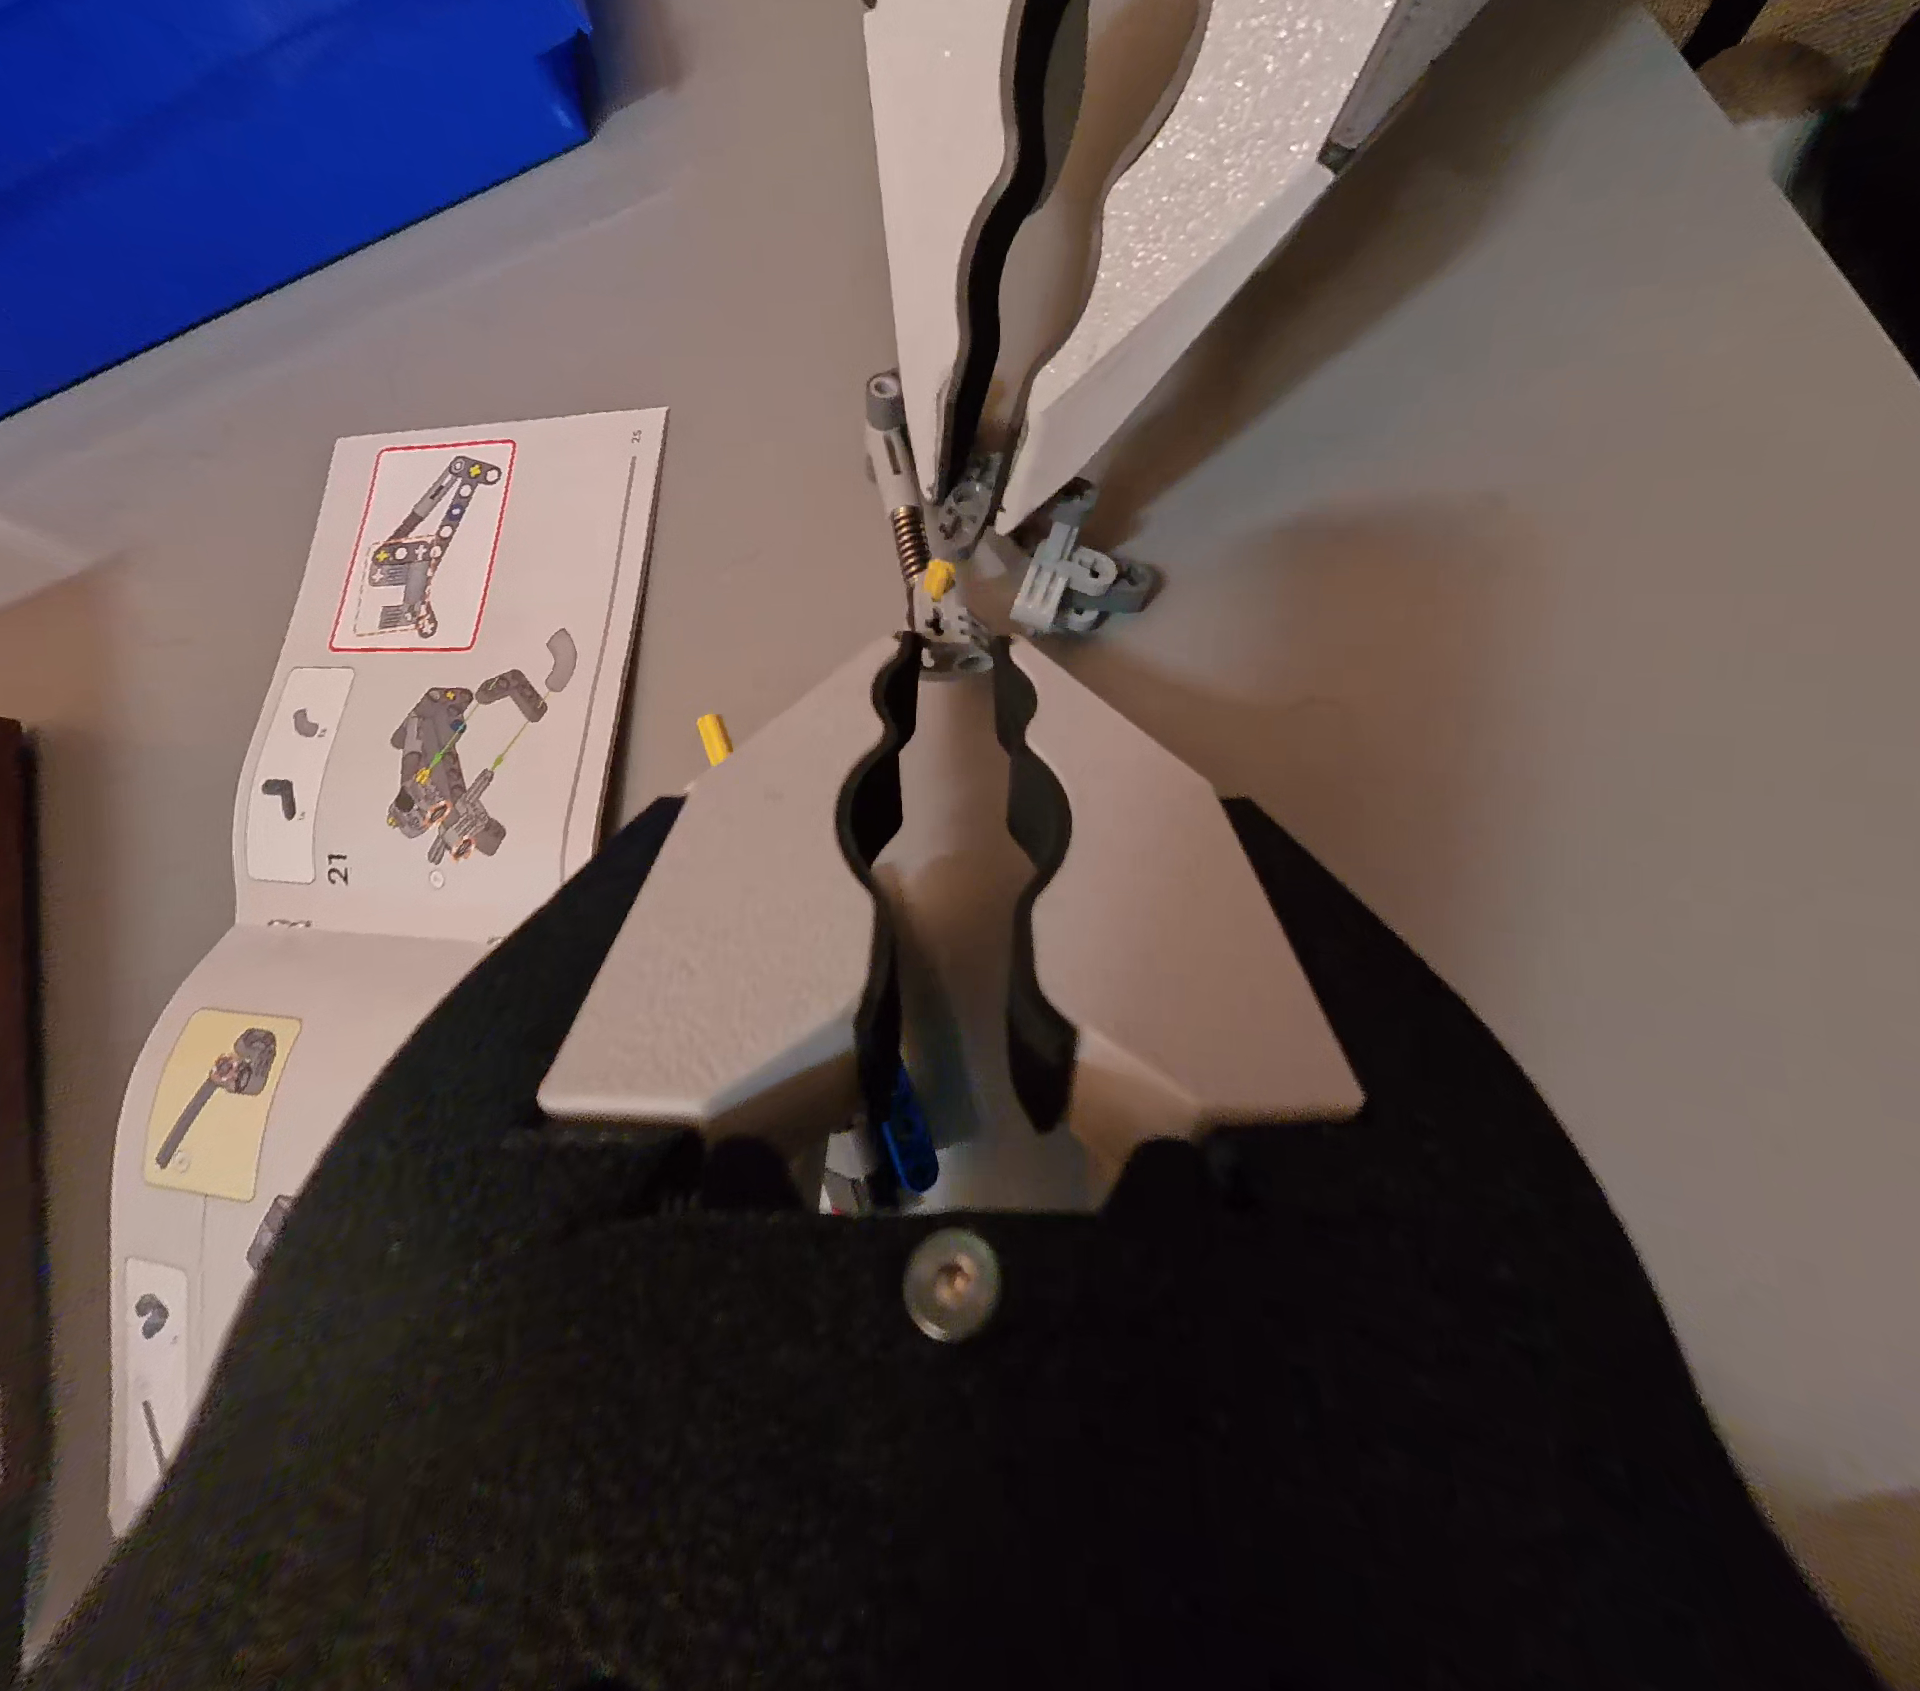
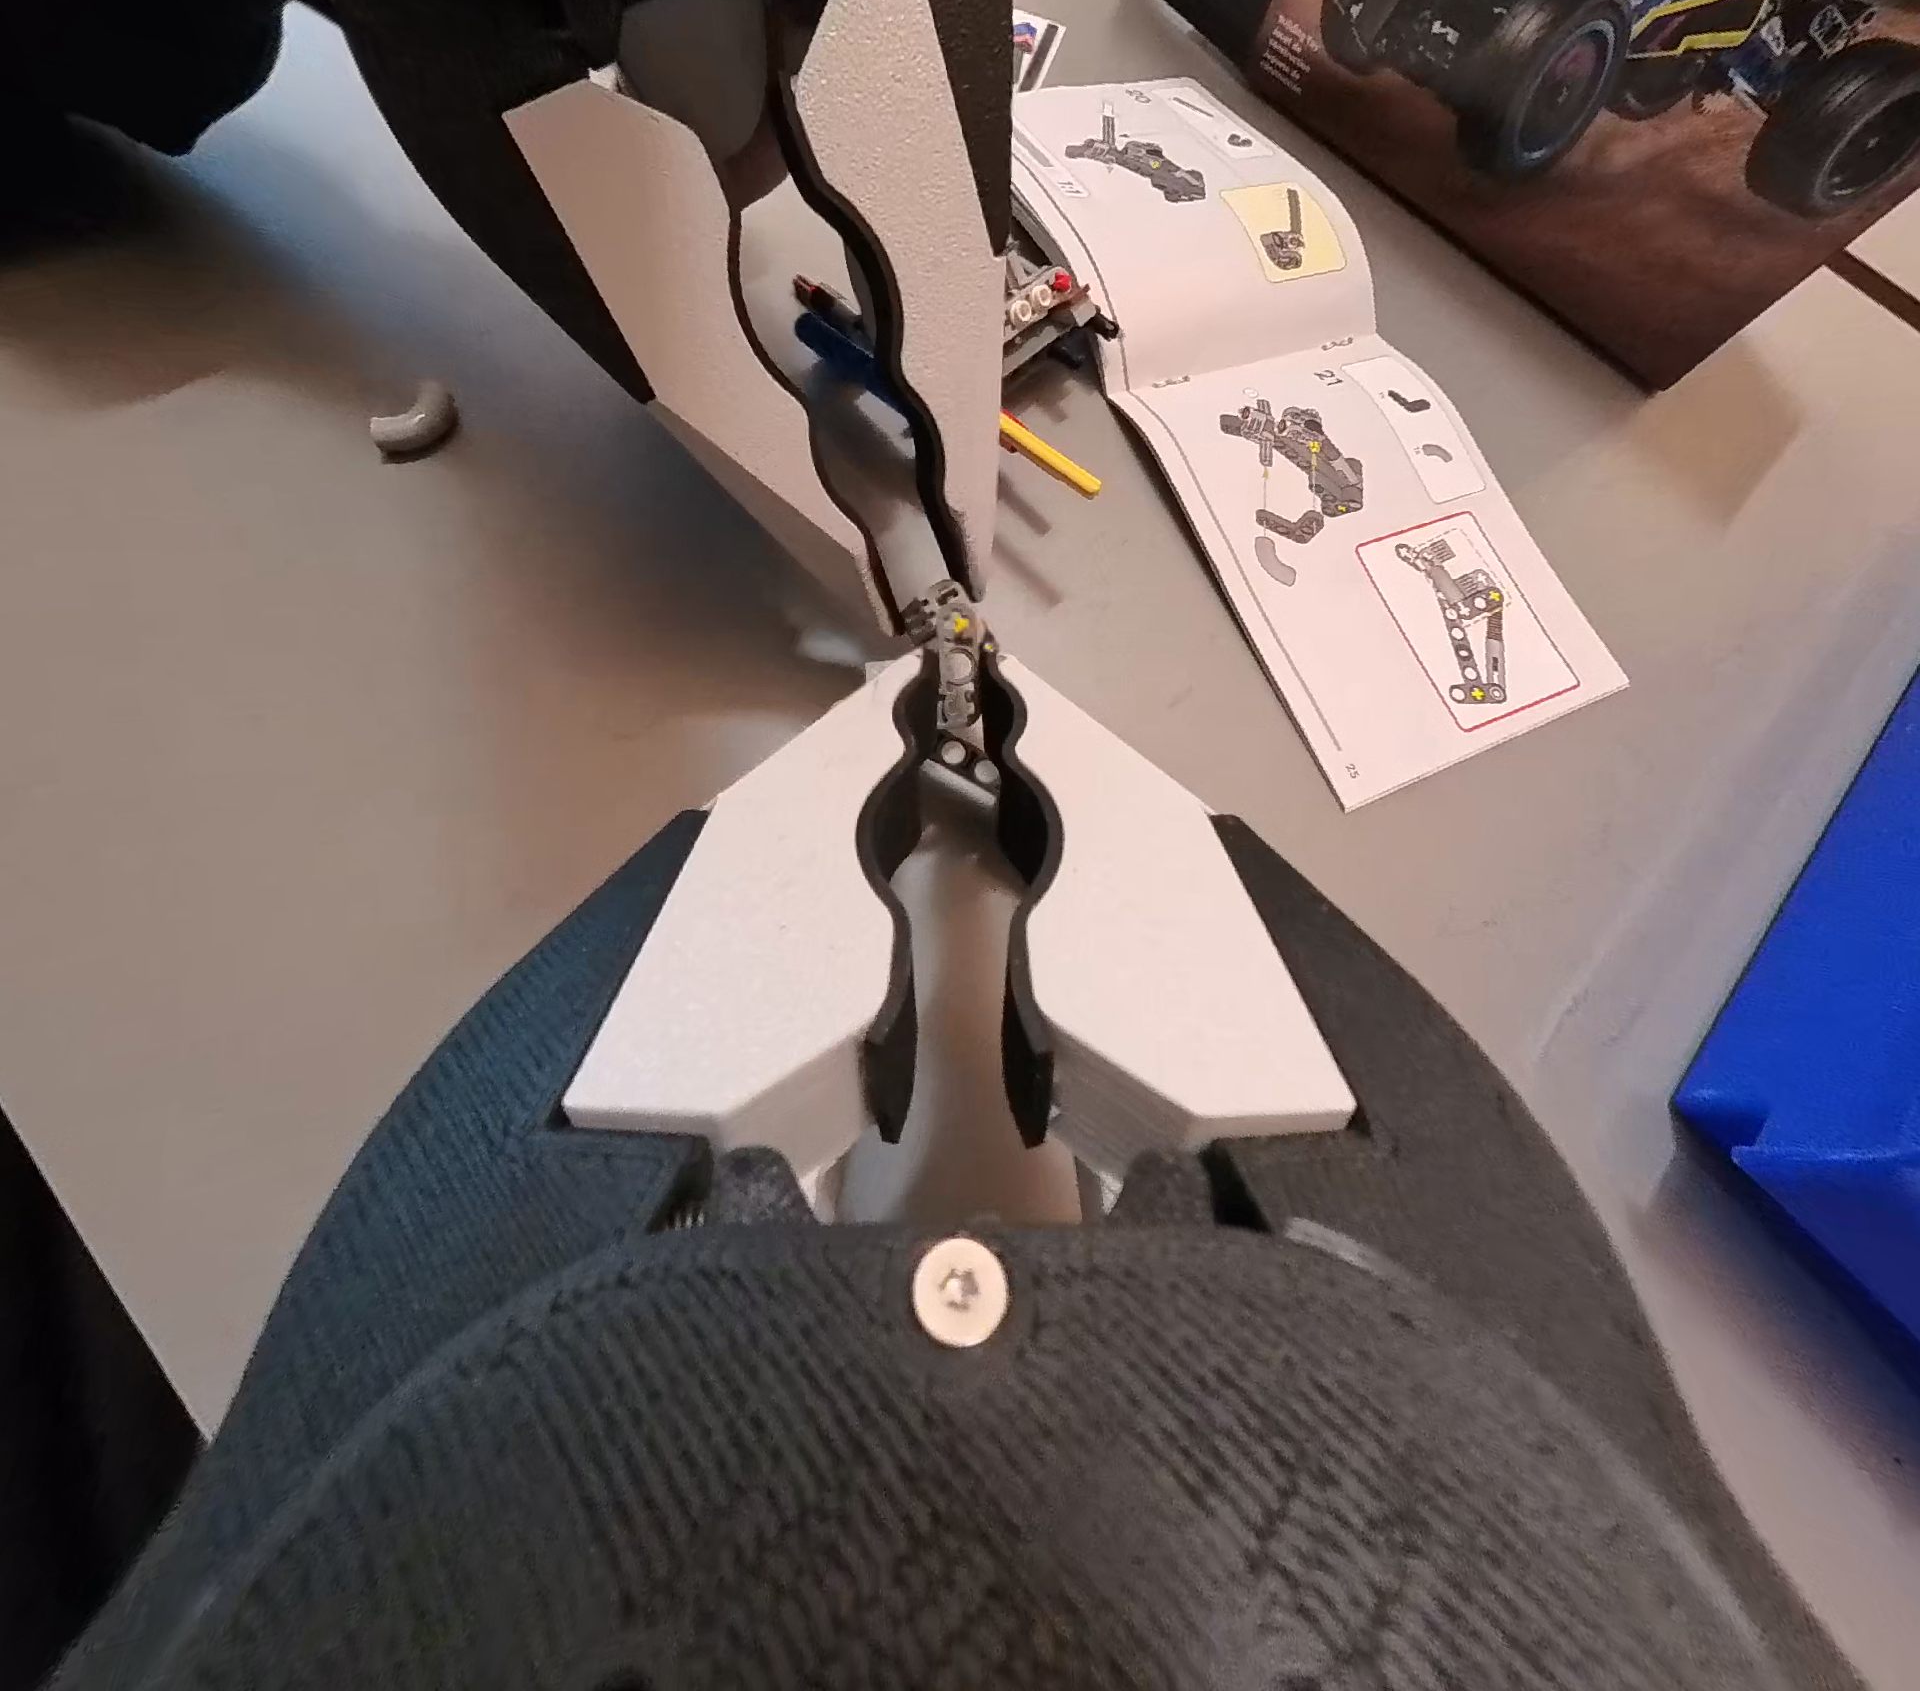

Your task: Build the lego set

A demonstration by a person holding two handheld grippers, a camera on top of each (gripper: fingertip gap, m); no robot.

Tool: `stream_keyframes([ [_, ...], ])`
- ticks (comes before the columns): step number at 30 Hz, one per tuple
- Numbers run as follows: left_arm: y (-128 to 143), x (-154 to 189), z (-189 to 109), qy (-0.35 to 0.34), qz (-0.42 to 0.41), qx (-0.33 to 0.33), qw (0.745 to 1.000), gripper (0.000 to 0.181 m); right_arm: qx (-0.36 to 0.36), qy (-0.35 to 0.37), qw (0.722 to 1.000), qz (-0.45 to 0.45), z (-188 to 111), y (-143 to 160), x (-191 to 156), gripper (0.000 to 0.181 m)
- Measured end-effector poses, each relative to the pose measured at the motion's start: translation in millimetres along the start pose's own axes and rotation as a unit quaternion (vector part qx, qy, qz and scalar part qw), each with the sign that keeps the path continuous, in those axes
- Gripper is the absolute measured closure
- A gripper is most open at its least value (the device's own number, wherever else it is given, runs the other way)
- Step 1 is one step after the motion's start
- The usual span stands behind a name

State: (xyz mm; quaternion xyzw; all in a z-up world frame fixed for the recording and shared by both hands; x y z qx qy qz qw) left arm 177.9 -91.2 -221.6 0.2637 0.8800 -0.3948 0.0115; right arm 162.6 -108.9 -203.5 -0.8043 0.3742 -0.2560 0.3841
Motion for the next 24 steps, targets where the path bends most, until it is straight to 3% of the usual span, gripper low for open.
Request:
stream_keyframes([
  [24, -0.6, -0.8, -1.5, -0.002, 0.008, -0.003, 1.000, 0.170, 0.005, -0.001, 1.000, -0.009, 0.8, -0.1, 0.6, 0.176],
])
Point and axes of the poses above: each gripper's, where its closed fingertips meet, z out along the fingers, y out of its underside, x = y × z across the jaws, the point moved 1 cm from there along -z, back along the fingers, and after that the axes turned 2 degrees about -y, right-handed, at the moved point
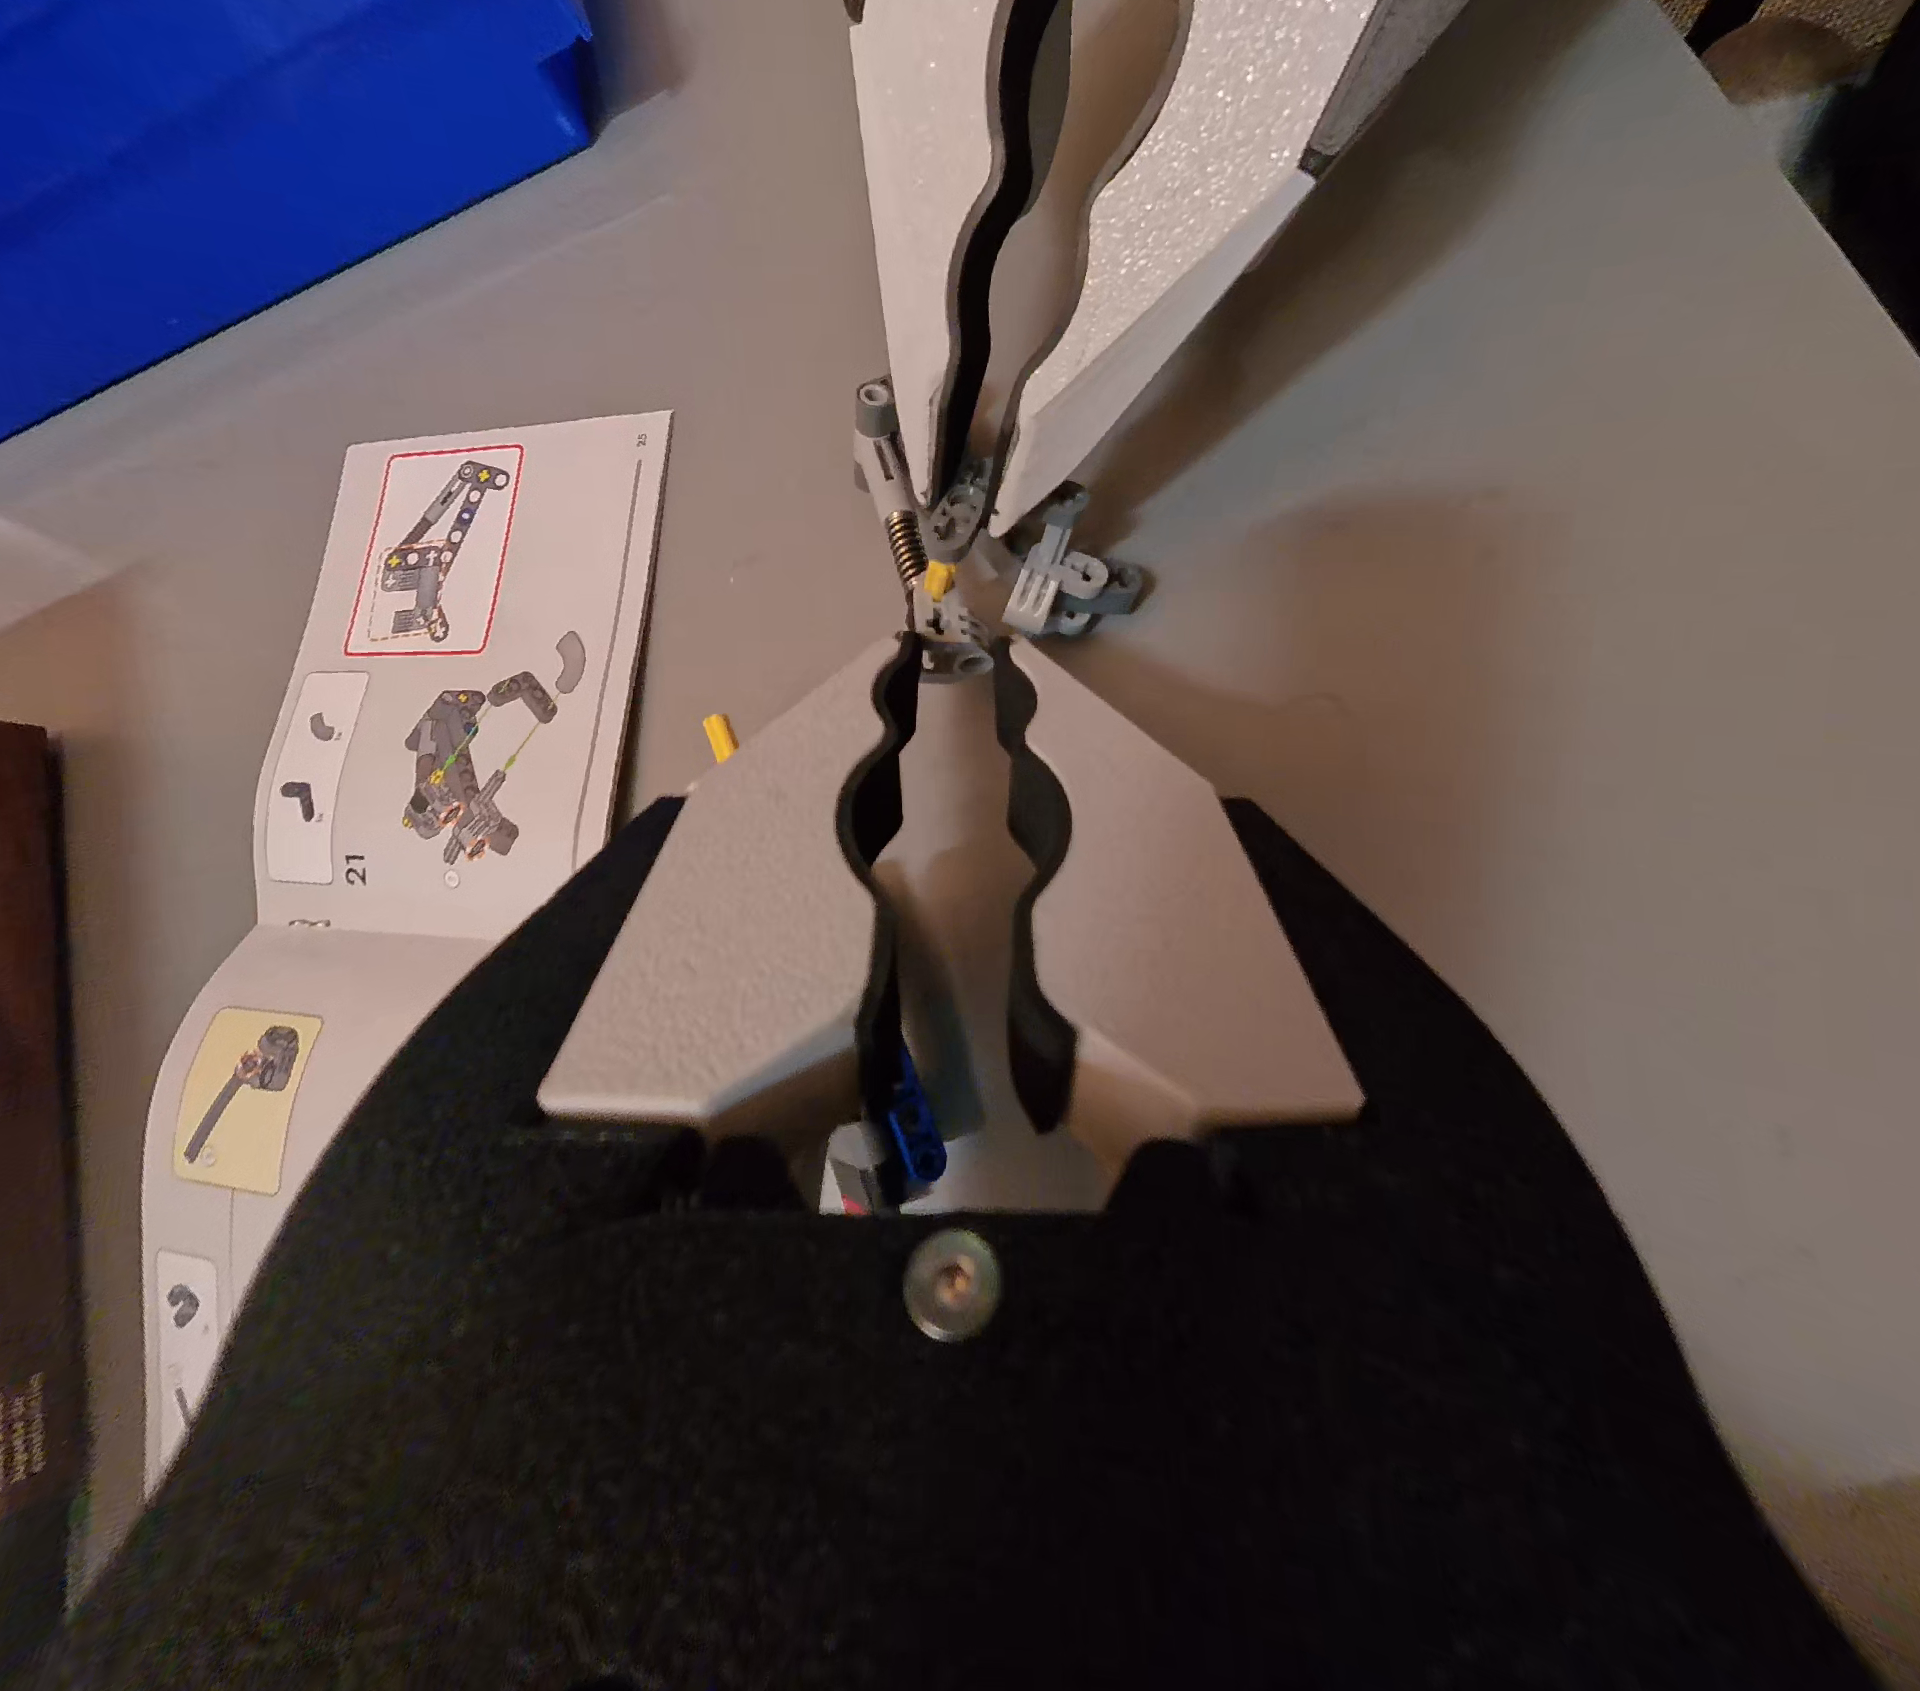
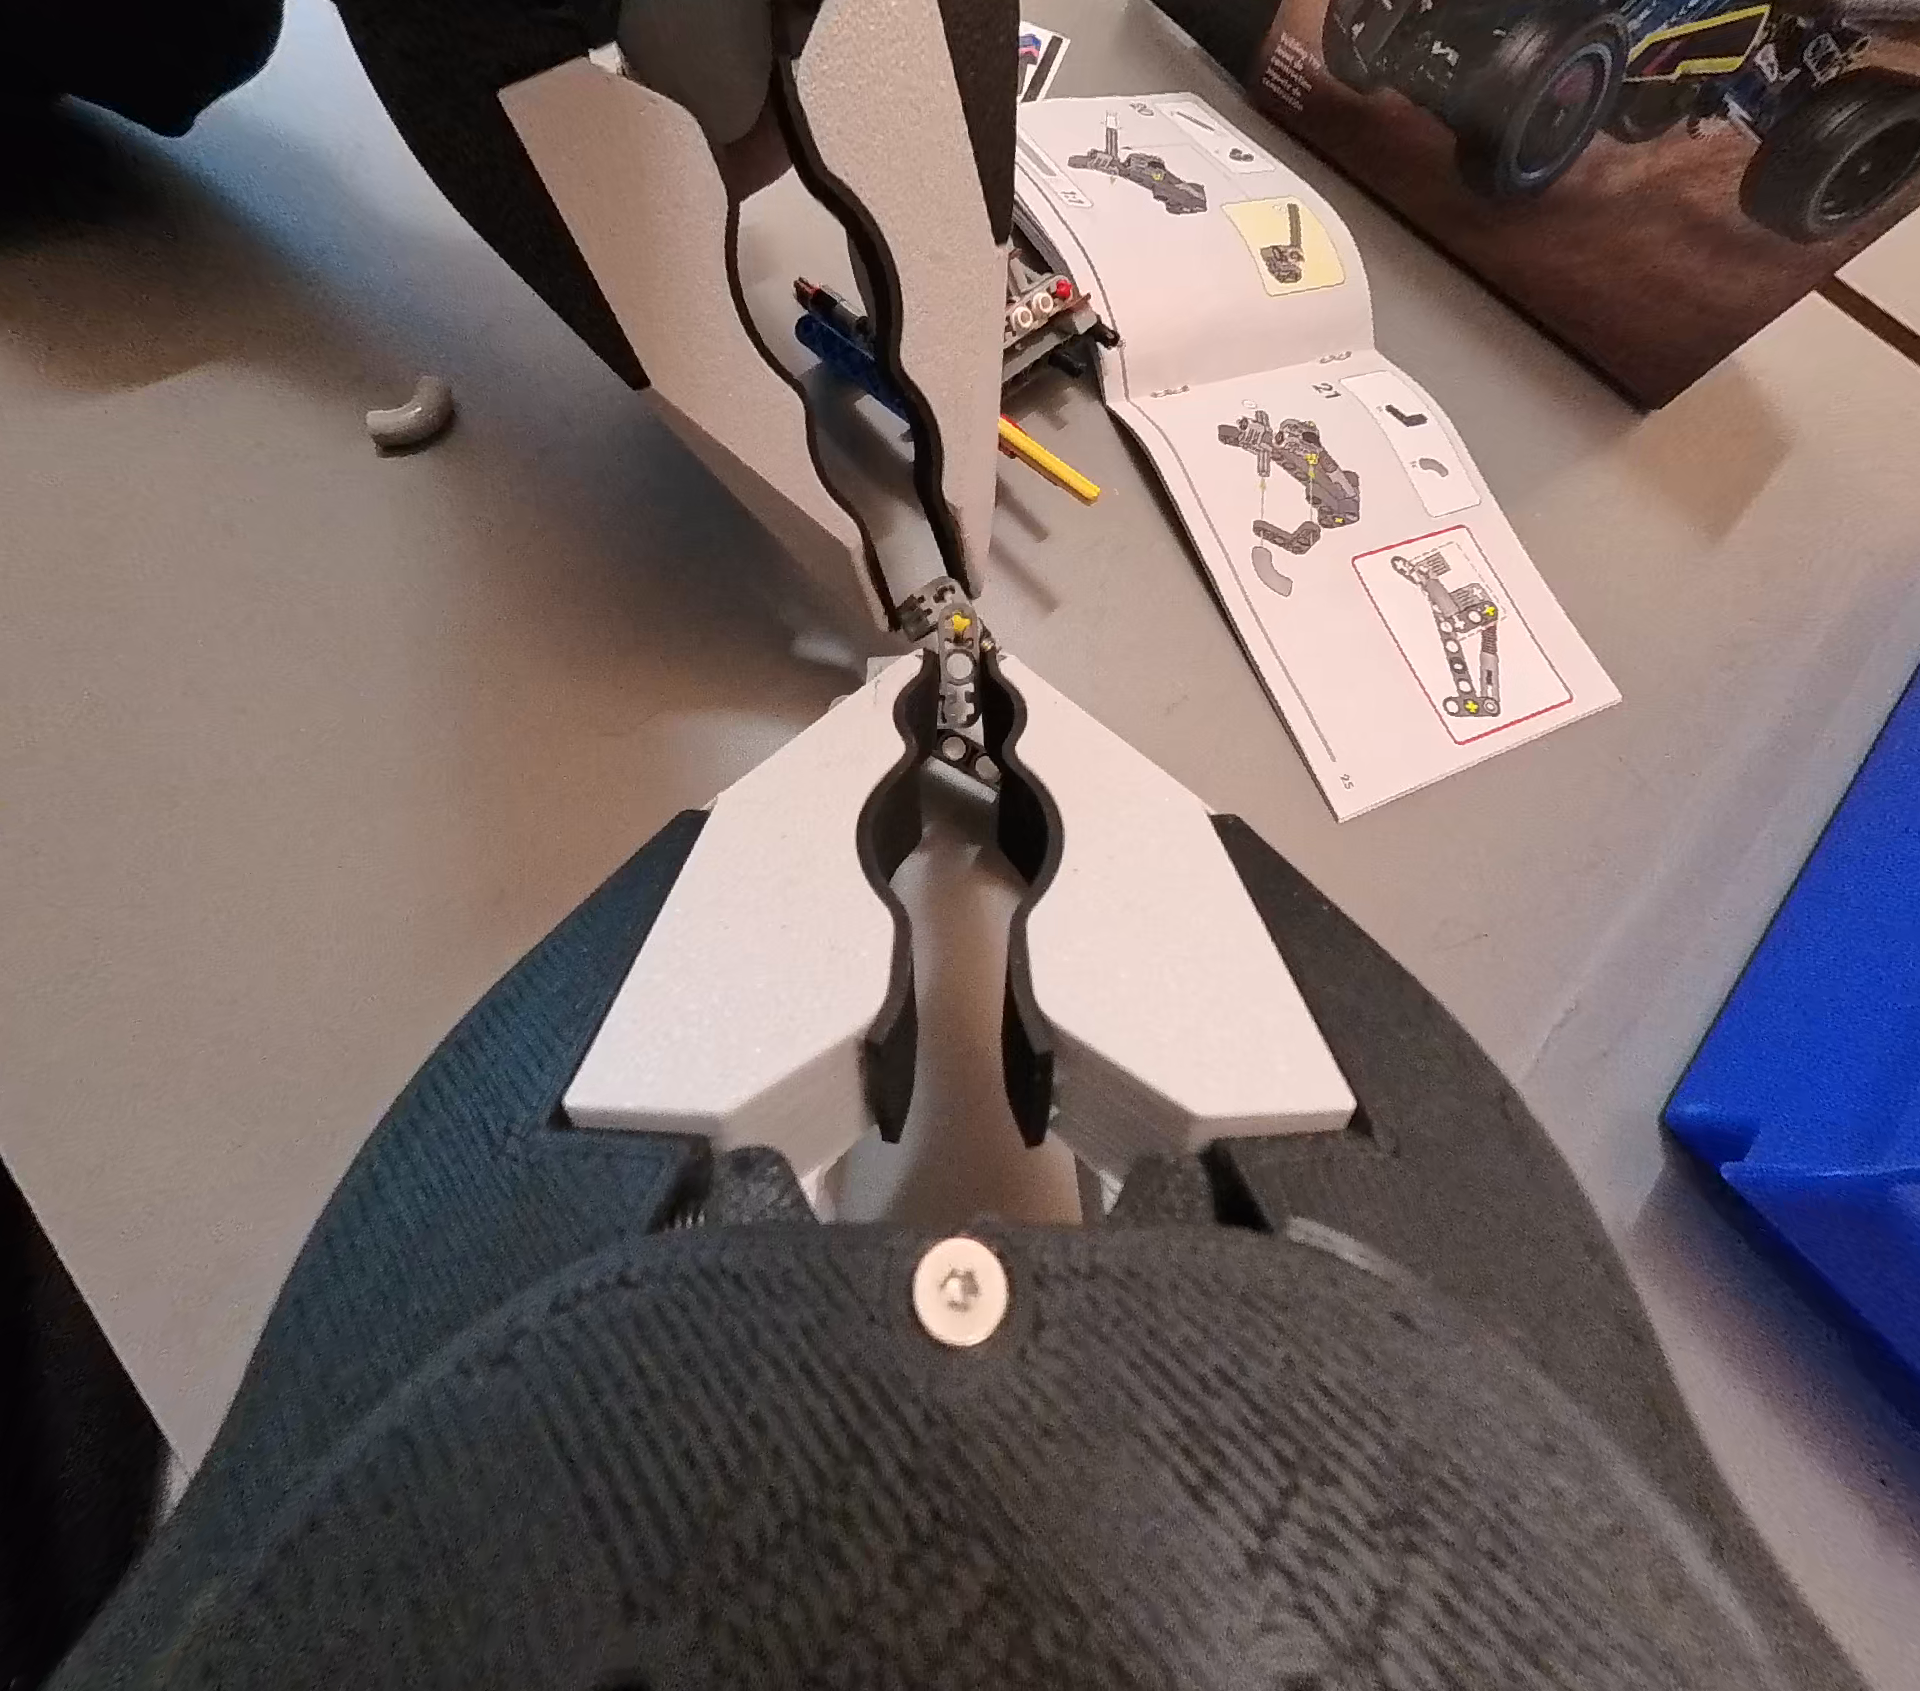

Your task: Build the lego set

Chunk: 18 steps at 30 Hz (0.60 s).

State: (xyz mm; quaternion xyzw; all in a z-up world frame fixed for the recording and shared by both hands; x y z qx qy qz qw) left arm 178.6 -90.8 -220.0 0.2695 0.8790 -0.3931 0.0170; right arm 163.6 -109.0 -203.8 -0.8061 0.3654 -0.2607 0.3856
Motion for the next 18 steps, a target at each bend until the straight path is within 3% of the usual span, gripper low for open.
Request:
stream_keyframes([
  [18, 0.1, -0.4, -0.2, 0.000, 0.002, 0.000, 1.000, 0.171, 0.001, 0.000, 1.000, 0.000, 0.1, 0.5, 1.1, 0.176],
])
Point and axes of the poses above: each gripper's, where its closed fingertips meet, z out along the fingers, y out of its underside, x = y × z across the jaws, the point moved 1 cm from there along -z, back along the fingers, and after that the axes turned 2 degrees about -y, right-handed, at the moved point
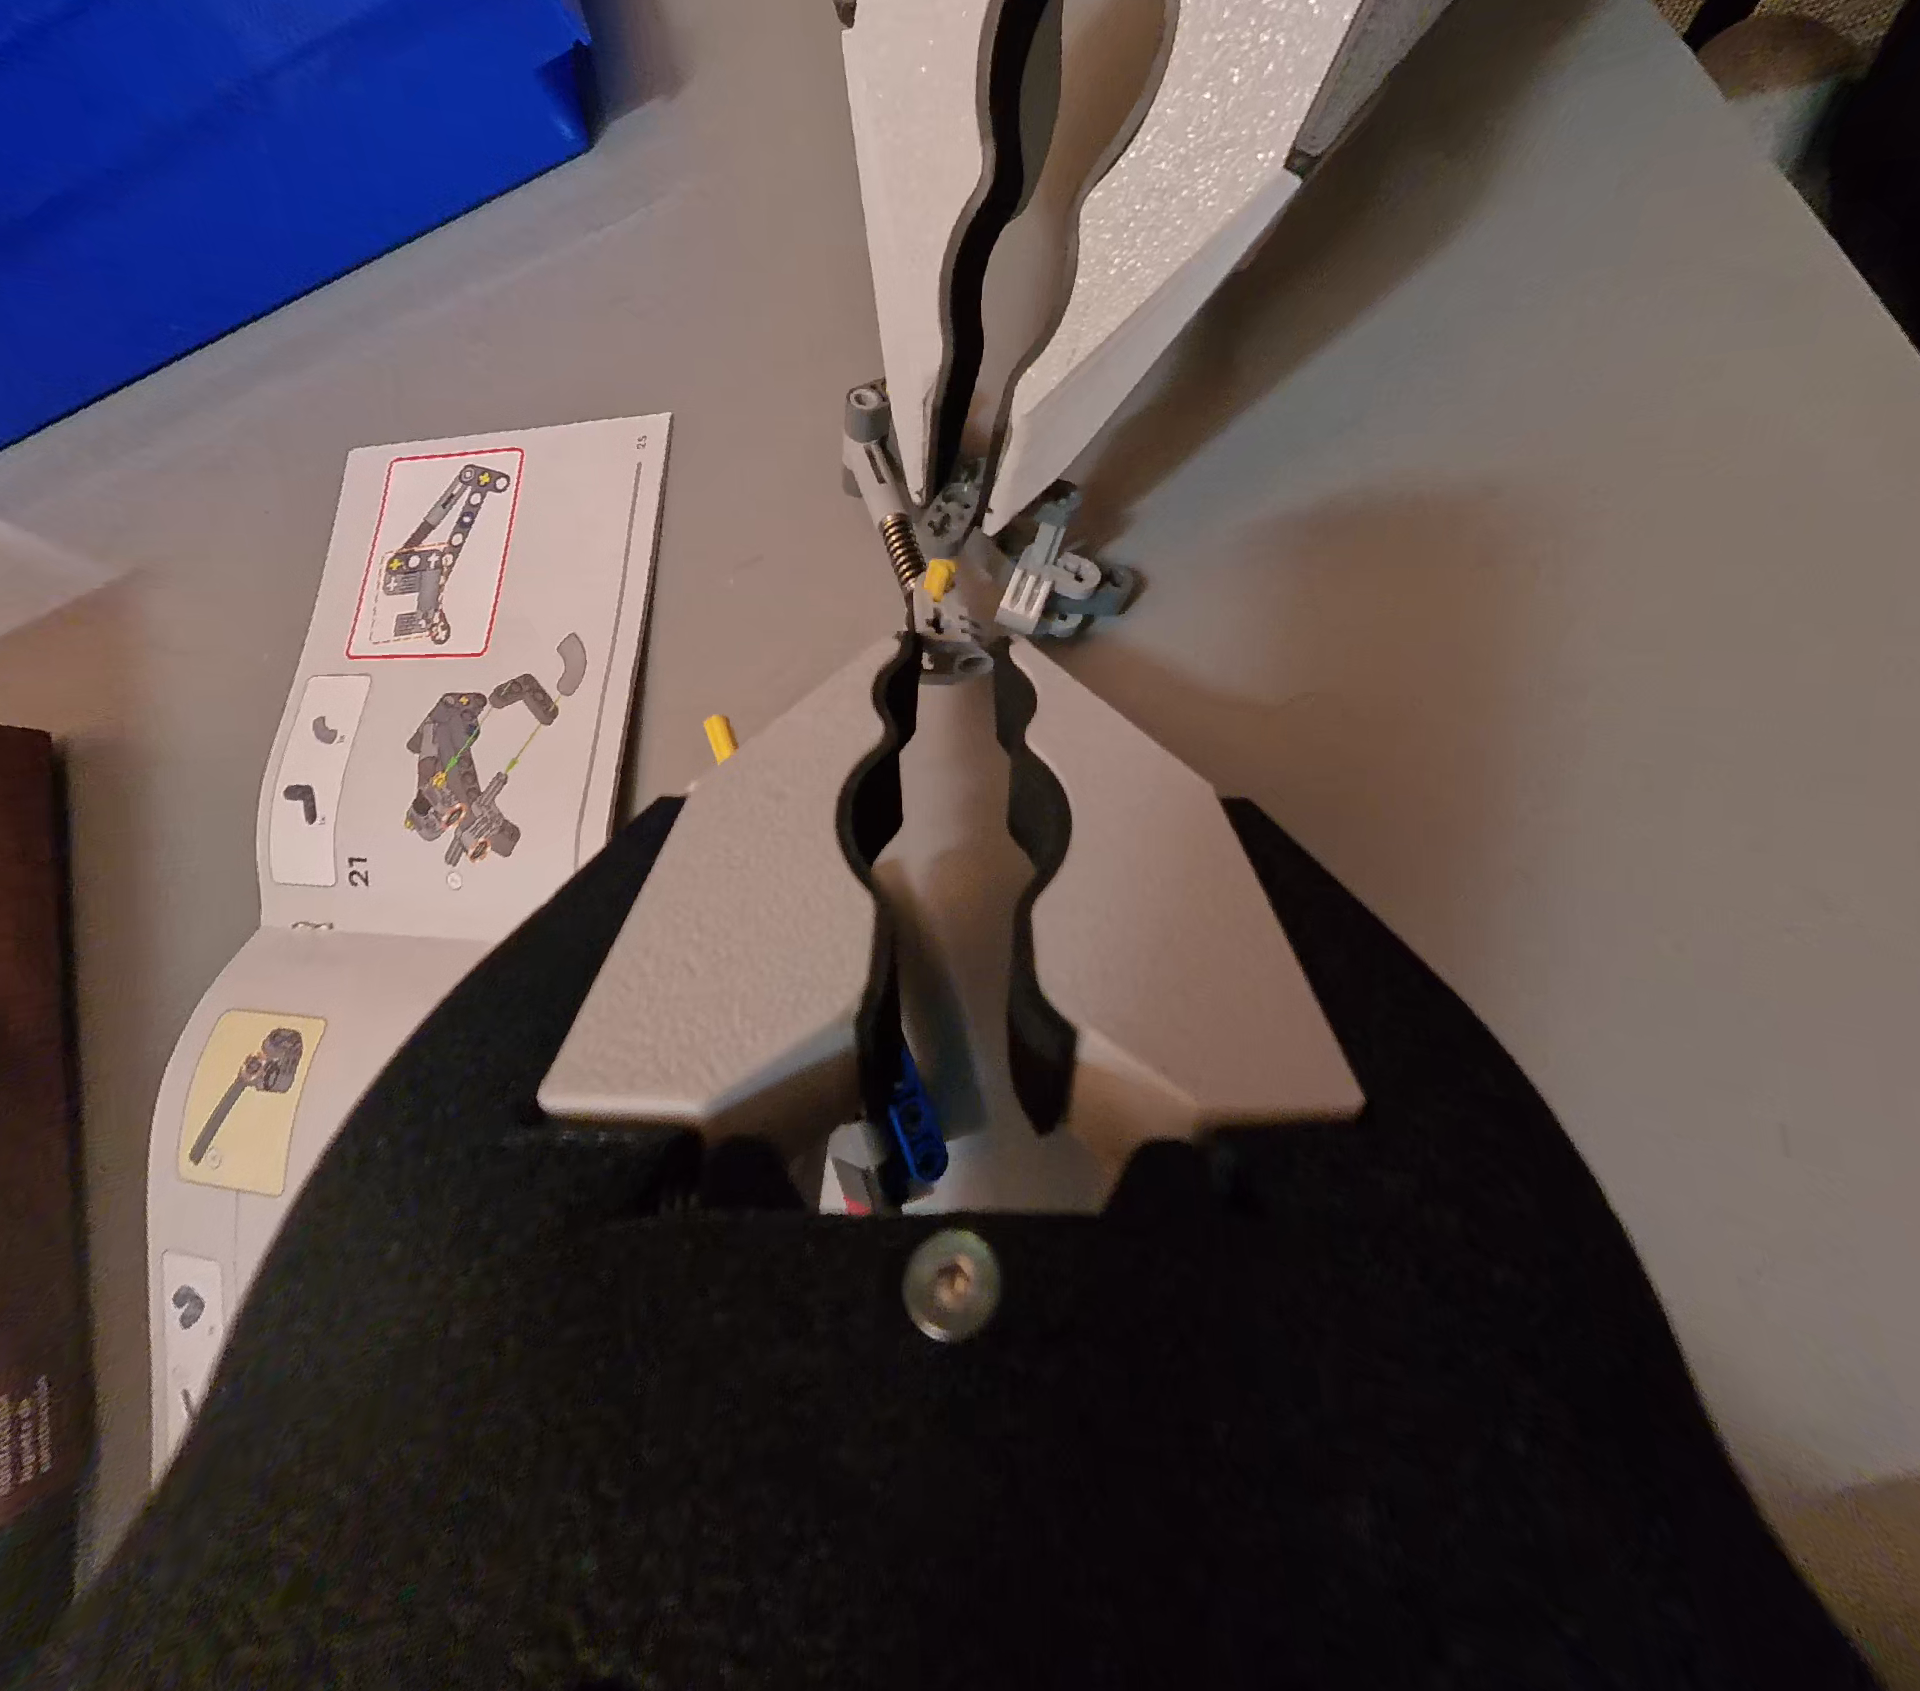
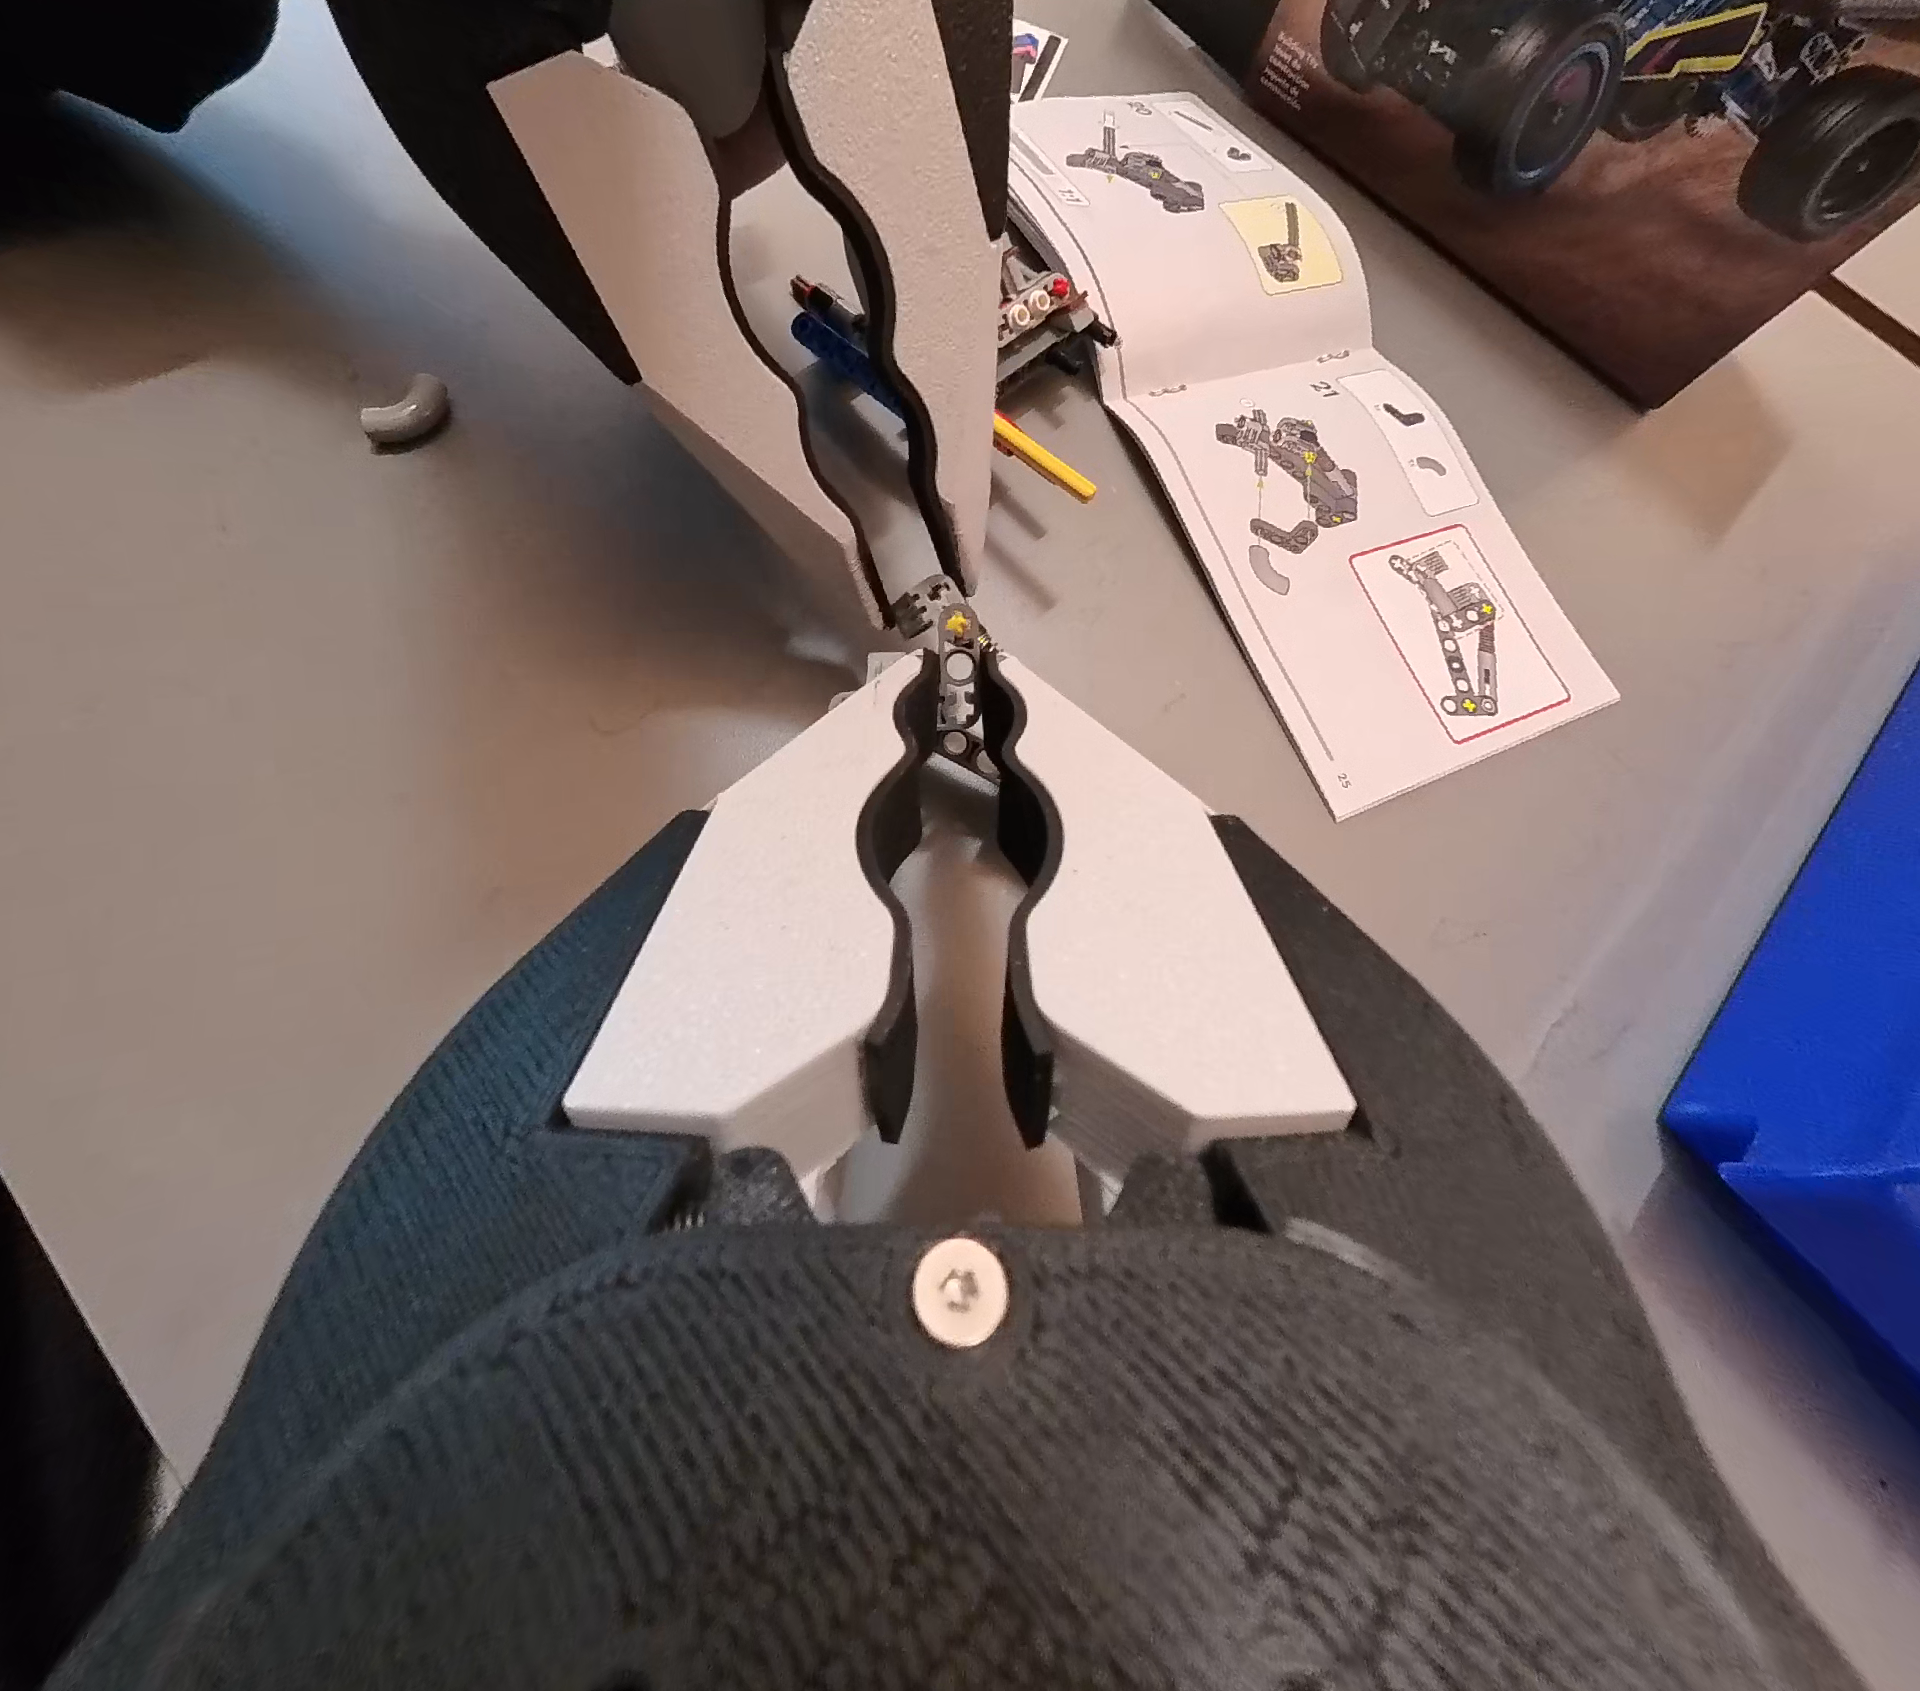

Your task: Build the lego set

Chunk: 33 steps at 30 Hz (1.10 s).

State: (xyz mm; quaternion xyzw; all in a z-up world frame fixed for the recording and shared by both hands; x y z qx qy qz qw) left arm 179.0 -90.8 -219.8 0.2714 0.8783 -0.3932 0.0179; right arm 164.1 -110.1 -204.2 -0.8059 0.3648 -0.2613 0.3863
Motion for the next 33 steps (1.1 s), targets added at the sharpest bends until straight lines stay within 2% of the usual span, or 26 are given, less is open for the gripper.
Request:
stream_keyframes([
  [5, -0.2, -0.4, 0.0, -0.001, -0.001, 0.002, 1.000, 0.171, -0.002, -0.003, 1.000, -0.006, 0.1, 0.3, -1.1, 0.175],
  [9, -0.4, -0.4, -2.1, 0.000, -0.005, 0.005, 1.000, 0.170, 0.002, -0.021, 1.000, -0.002, -0.6, 0.0, -5.0, 0.163],
  [14, 6.9, -3.8, -11.2, -0.013, -0.024, -0.005, 1.000, 0.169, 0.034, -0.053, 0.998, 0.001, -19.2, -5.0, -2.9, 0.156],
  [17, 9.0, -2.8, -25.7, -0.032, -0.042, 0.011, 0.999, 0.169, 0.062, -0.045, 0.997, 0.008, -39.6, -0.3, 15.9, 0.158],
  [19, 12.5, -3.3, -35.8, -0.055, -0.060, 0.024, 0.996, 0.169, 0.063, -0.017, 0.996, 0.055, -44.9, 13.6, 40.6, 0.159],
  [22, 25.5, -5.3, -47.9, -0.094, -0.087, 0.029, 0.991, 0.169, 0.075, -0.016, 0.992, 0.104, -40.0, 25.5, 59.4, 0.163],
  [25, 38.2, -12.7, -56.8, -0.142, -0.113, 0.046, 0.982, 0.169, 0.048, -0.025, 0.993, 0.103, -24.3, 33.2, 62.4, 0.162],
  [29, 41.2, -42.2, -79.4, -0.269, -0.122, 0.103, 0.950, 0.172, -0.025, -0.018, 0.999, 0.043, -2.7, 45.3, 60.8, 0.163],
  [31, 40.6, -61.0, -100.4, -0.361, -0.116, 0.125, 0.917, 0.170, -0.056, -0.016, 0.998, 0.027, 3.4, 52.5, 58.9, 0.164],
  [33, 43.4, -74.8, -125.6, -0.465, -0.098, 0.134, 0.870, 0.168, -0.054, -0.019, 0.998, 0.024, 3.6, 51.9, 57.7, 0.167],
])
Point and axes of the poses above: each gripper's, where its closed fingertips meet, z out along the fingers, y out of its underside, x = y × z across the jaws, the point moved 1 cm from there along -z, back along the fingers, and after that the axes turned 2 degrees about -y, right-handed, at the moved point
